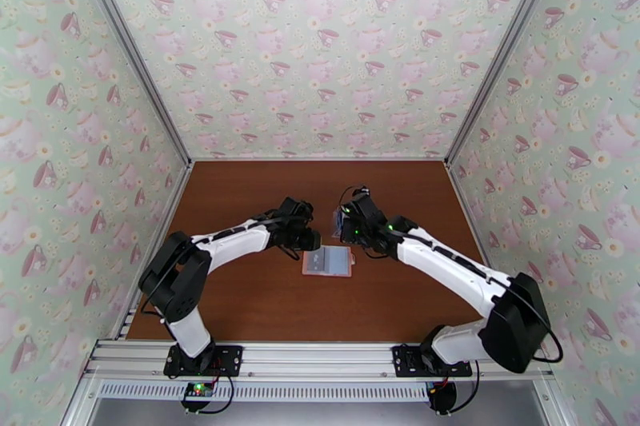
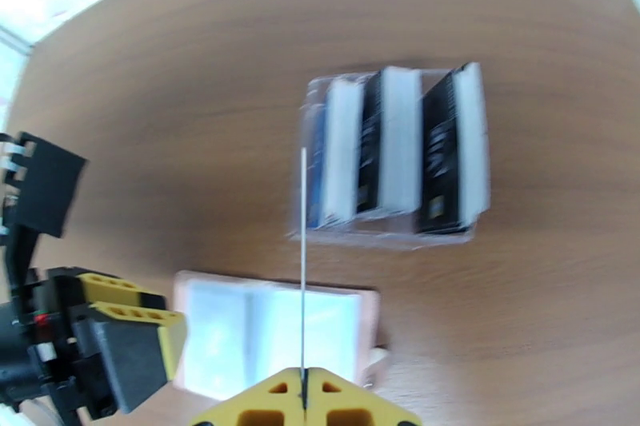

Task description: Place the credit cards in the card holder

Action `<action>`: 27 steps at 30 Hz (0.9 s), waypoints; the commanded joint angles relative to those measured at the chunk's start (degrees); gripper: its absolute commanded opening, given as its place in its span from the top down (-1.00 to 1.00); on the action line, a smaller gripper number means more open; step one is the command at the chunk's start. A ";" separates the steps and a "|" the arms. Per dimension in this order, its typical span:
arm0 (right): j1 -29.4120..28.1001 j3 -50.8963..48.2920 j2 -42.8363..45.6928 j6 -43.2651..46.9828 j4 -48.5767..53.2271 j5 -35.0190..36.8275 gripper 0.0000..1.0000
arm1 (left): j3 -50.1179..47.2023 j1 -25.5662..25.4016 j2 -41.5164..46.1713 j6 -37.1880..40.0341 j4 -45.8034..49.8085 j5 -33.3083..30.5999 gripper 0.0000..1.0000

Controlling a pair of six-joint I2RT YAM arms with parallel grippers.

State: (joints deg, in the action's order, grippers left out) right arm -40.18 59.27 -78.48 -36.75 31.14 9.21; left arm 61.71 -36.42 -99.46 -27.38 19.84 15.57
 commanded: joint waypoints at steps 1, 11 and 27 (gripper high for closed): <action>-0.33 -4.57 2.55 -2.53 -9.64 -7.17 1.00 | -1.73 -0.06 2.46 1.45 -1.00 -2.30 0.26; -0.24 -21.42 9.91 -7.62 -31.63 -13.78 1.00 | -6.64 -0.20 3.50 0.35 -1.58 -2.66 0.26; 2.91 -33.69 4.16 -14.86 -52.69 -24.57 1.00 | -8.45 -0.23 1.37 -0.92 -4.23 -2.23 0.27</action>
State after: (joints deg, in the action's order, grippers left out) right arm -38.11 27.62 -72.73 -48.40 -13.72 -11.55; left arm 54.33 -36.47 -97.30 -27.68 16.64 13.82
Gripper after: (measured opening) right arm 0.058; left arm 0.367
